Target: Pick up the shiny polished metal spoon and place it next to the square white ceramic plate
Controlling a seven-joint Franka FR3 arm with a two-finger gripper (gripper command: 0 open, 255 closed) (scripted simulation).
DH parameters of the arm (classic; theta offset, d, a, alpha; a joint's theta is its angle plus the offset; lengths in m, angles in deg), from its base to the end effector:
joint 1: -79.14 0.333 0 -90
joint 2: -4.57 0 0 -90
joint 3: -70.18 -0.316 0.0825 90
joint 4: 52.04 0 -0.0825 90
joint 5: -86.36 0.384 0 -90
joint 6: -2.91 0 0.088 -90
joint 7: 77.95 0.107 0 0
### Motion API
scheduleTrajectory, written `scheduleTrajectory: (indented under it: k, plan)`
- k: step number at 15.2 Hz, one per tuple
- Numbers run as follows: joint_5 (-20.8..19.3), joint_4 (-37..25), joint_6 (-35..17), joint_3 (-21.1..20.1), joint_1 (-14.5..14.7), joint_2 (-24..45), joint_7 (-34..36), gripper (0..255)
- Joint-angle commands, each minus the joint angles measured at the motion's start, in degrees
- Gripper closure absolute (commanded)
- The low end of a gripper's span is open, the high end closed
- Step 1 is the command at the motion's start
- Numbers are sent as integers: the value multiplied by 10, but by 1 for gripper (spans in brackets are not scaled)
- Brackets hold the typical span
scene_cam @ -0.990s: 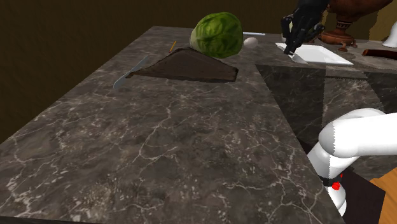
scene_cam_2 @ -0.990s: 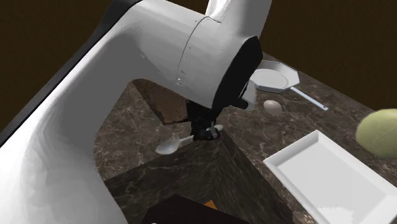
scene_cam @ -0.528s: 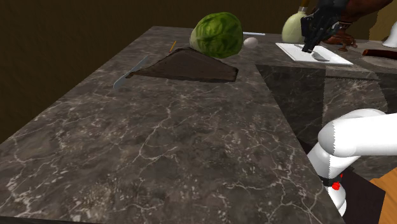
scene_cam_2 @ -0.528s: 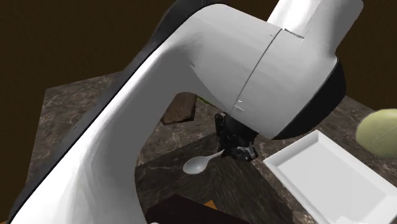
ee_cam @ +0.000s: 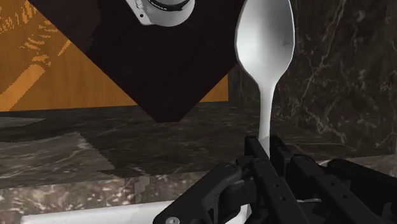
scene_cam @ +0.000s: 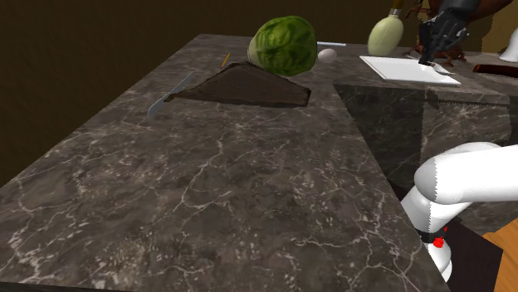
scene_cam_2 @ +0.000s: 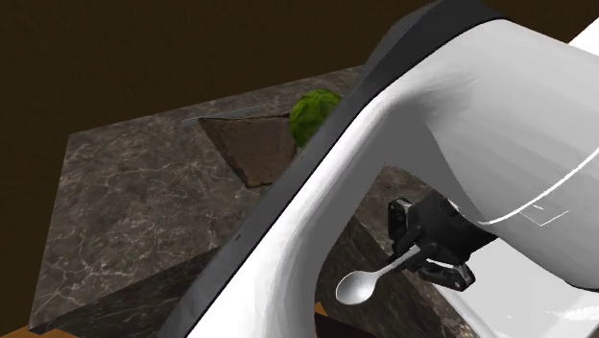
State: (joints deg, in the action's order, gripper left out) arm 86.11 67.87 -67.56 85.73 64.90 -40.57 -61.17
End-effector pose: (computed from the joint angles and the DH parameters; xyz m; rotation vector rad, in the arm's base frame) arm 0.2151 -0.1748 0.6702 -2.7532 1.0481 0.1172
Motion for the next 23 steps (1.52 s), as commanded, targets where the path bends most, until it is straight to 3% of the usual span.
scheduleTrajectory:
  k: [1, 9, 15, 20, 23]
  plan:
    - [-22, -19, 3, 31, -1, 16, -33, 255]
    - [-83, -105, 7, 147, 6, 92, -153, 255]
    - [-100, -196, 5, 251, 25, 179, -256, 255]
    - [-74, -294, 5, 370, 51, 288, -365, 255]
    - [-11, -366, 10, 477, 61, 397, -462, 255]
